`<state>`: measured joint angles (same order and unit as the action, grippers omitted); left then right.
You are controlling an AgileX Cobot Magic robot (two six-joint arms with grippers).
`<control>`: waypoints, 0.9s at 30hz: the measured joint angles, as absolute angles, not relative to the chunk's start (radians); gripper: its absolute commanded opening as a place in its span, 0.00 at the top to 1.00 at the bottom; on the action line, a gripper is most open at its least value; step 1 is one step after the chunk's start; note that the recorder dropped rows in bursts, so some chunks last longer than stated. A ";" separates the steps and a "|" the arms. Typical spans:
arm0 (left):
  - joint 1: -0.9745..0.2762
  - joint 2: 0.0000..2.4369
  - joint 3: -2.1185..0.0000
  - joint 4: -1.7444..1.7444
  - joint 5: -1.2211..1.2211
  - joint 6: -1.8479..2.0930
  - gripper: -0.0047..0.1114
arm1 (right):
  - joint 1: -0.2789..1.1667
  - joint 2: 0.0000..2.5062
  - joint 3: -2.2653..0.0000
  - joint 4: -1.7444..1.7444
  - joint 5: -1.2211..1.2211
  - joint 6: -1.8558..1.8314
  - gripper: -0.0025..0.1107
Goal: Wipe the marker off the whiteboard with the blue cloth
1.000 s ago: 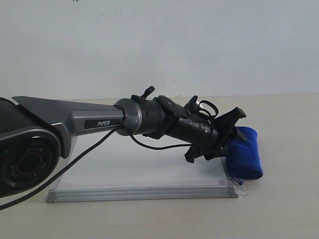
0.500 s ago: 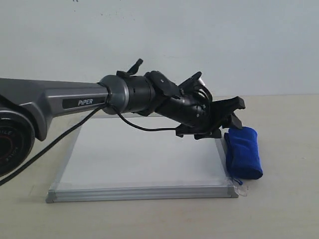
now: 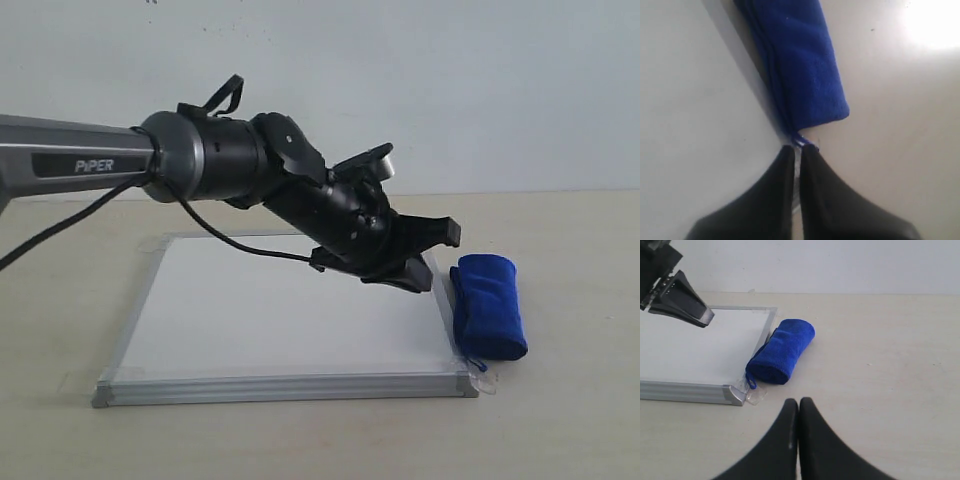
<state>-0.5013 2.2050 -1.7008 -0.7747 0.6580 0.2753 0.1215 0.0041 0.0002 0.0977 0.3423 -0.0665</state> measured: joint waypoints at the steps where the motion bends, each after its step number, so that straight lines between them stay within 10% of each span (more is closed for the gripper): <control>1: -0.501 2.182 -1.665 -0.772 0.646 0.286 0.93 | 0.121 0.004 0.000 0.098 0.342 -0.067 0.98; 27: -0.750 1.235 -0.541 -1.734 0.315 1.474 0.93 | 0.121 0.004 0.000 0.098 0.342 -0.067 0.98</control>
